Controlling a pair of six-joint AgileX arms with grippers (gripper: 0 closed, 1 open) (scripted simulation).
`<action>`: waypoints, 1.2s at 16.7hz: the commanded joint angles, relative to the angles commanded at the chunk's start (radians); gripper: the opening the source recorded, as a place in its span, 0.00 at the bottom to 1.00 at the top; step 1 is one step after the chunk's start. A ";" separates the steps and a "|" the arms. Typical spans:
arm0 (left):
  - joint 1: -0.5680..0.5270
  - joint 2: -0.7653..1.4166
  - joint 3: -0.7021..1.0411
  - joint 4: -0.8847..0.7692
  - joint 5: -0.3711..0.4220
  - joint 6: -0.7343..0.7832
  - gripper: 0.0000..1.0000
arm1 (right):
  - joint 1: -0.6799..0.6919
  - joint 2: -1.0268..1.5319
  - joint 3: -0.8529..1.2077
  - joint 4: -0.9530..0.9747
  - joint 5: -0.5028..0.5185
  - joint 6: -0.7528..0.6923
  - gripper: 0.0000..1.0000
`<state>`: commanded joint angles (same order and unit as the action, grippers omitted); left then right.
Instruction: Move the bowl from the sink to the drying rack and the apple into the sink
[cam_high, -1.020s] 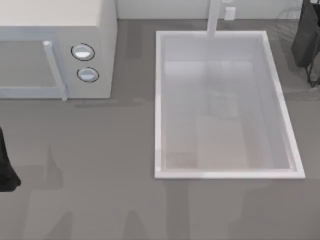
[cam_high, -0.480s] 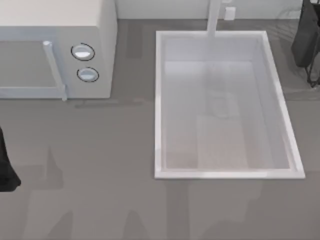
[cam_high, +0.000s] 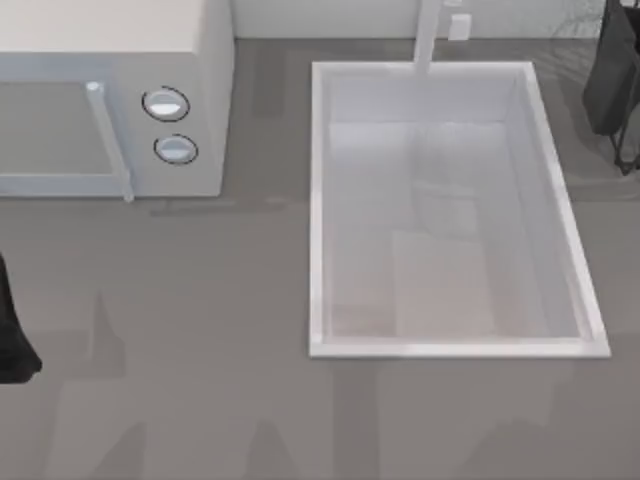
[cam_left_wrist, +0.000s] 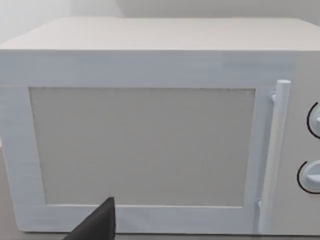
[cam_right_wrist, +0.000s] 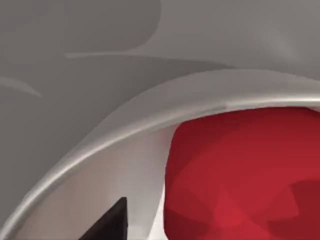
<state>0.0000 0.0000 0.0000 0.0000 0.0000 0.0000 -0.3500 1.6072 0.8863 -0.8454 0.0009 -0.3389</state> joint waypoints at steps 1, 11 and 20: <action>0.000 0.000 0.000 0.000 0.000 0.000 1.00 | 0.000 0.024 -0.028 0.060 0.000 0.001 1.00; 0.000 0.000 0.000 0.000 0.000 0.000 1.00 | 0.001 0.114 -0.135 0.245 -0.001 0.002 0.92; 0.000 0.000 0.000 0.000 0.000 0.000 1.00 | 0.001 0.114 -0.135 0.245 -0.001 0.002 0.25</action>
<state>0.0000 0.0000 0.0000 0.0000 0.0000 0.0000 -0.3492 1.7215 0.7514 -0.6007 0.0002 -0.3368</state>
